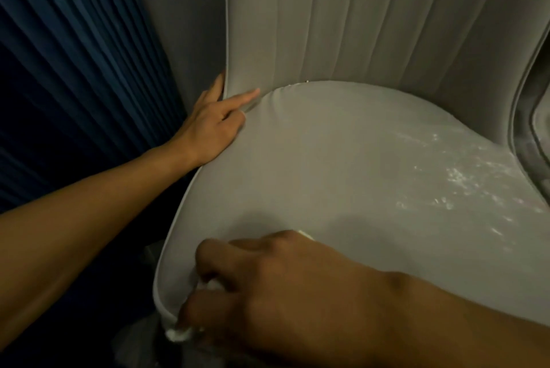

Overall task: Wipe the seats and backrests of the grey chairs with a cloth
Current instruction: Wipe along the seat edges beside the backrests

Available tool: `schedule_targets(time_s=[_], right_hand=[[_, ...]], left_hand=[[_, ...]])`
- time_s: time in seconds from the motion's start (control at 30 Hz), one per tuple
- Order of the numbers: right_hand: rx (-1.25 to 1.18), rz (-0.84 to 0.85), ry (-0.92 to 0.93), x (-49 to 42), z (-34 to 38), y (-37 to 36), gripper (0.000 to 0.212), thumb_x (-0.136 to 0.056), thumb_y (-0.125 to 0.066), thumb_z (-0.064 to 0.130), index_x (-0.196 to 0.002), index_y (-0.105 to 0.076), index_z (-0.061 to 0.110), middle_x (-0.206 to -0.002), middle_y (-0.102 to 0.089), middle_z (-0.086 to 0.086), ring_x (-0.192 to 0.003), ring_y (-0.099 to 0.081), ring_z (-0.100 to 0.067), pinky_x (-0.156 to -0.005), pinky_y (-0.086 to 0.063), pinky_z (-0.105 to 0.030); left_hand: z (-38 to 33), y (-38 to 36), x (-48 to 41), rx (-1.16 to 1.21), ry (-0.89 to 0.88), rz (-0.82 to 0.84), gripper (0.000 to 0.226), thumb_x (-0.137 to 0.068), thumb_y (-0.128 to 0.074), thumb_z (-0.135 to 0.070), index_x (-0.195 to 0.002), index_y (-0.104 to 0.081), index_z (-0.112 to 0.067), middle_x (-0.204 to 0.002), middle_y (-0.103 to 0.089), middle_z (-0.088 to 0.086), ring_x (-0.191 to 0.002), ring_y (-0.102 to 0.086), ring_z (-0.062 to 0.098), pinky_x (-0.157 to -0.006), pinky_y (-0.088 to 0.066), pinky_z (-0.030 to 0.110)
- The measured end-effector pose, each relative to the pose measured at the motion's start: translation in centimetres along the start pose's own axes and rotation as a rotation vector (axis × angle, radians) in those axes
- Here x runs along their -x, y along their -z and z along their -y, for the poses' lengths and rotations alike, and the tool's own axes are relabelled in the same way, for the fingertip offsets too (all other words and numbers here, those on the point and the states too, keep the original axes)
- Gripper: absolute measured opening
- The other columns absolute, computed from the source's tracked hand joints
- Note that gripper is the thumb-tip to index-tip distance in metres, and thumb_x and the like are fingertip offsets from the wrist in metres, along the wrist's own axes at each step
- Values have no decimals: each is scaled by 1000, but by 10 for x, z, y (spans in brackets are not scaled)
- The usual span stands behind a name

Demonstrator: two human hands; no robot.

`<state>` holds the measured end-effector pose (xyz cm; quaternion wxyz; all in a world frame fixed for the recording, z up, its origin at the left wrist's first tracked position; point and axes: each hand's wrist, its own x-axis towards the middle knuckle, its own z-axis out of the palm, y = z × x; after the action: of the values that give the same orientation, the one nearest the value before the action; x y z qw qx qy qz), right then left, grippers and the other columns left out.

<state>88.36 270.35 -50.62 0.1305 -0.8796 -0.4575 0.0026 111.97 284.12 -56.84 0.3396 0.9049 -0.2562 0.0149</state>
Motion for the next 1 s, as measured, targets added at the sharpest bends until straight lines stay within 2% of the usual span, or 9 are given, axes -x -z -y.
schedule_targets(time_s=[0.13, 0.3, 0.4, 0.5, 0.57, 0.7, 0.8, 0.9, 1.0], right_hand=[[57, -41, -10, -1, -25, 10, 28, -101, -53, 33, -126, -61, 24, -111, -53, -6, -80, -61, -25, -62, -54, -43], [229, -130, -276, 14, -93, 32, 37, -100, -38, 55, -126, -53, 34, -116, -51, 1, -86, -63, -26, -71, -54, -44], [313, -219, -526, 31, -140, 38, 40, -97, -37, 59, -122, -55, 32, -113, -53, -2, -87, -63, -34, -71, -53, -45], [259, -260, -749, 36, -162, 44, 33, -98, -45, 52, -116, -58, 29, -109, -56, -4, -90, -61, -34, -75, -52, -46], [228, -251, -678, 29, -148, 39, 32, -98, -44, 50, -114, -59, 27, -108, -56, -5, -89, -62, -36, -78, -52, -46], [156, -93, -370, 11, -83, 31, 34, -101, -40, 50, -119, -55, 25, -107, -53, -4, -78, -61, -33, -71, -53, -43], [202, -15, -287, 9, -75, 36, 34, -102, -41, 49, -121, -54, 24, -109, -52, -3, -74, -61, -28, -65, -53, -42], [331, -50, -417, 10, -112, 42, 36, -101, -39, 52, -121, -52, 26, -113, -52, -5, -86, -63, -34, -71, -52, -42], [409, -97, -731, 18, -180, 53, 38, -100, -40, 51, -118, -54, 22, -116, -56, -12, -98, -62, -39, -75, -46, -41]], left_hand=[[-2, 2, 2, 27, -1, 2, 51, -93, -40, -40, -142, -47, -52, -168, -16, 2, -150, -24, 27, -126, -19, 47], [-6, 3, 3, -27, -4, -9, 56, -91, -42, -42, -146, -49, -40, -167, -19, 0, -147, -27, 27, -125, -19, 39], [-1, 2, 4, -16, -17, -10, 57, -89, -41, -55, -146, -44, -49, -168, -18, 0, -150, -23, 26, -126, -19, 45], [4, 2, 3, 35, -38, -11, 51, -88, -40, -65, -138, -39, -66, -168, -17, -5, -152, -22, 25, -126, -19, 49], [4, 3, 4, 32, -25, -18, 56, -86, -40, -66, -141, -41, -60, -168, -17, -6, -152, -23, 26, -125, -20, 50], [-1, 4, 4, 22, -34, -32, 66, -83, -41, -65, -146, -46, -46, -167, -21, -6, -149, -27, 22, -125, -23, 46], [-5, 4, 7, 40, -59, -37, 66, -83, -41, -63, -146, -46, -43, -165, -22, -10, -148, -27, 16, -126, -20, 44], [-5, 3, 7, 58, -88, -50, 59, -83, -42, -62, -140, -43, -48, -165, -24, -8, -148, -29, 15, -126, -20, 46], [-2, 1, 6, 95, -107, -51, 55, -86, -42, -62, -139, -43, -49, -165, -23, -9, -149, -29, 13, -126, -20, 46]])
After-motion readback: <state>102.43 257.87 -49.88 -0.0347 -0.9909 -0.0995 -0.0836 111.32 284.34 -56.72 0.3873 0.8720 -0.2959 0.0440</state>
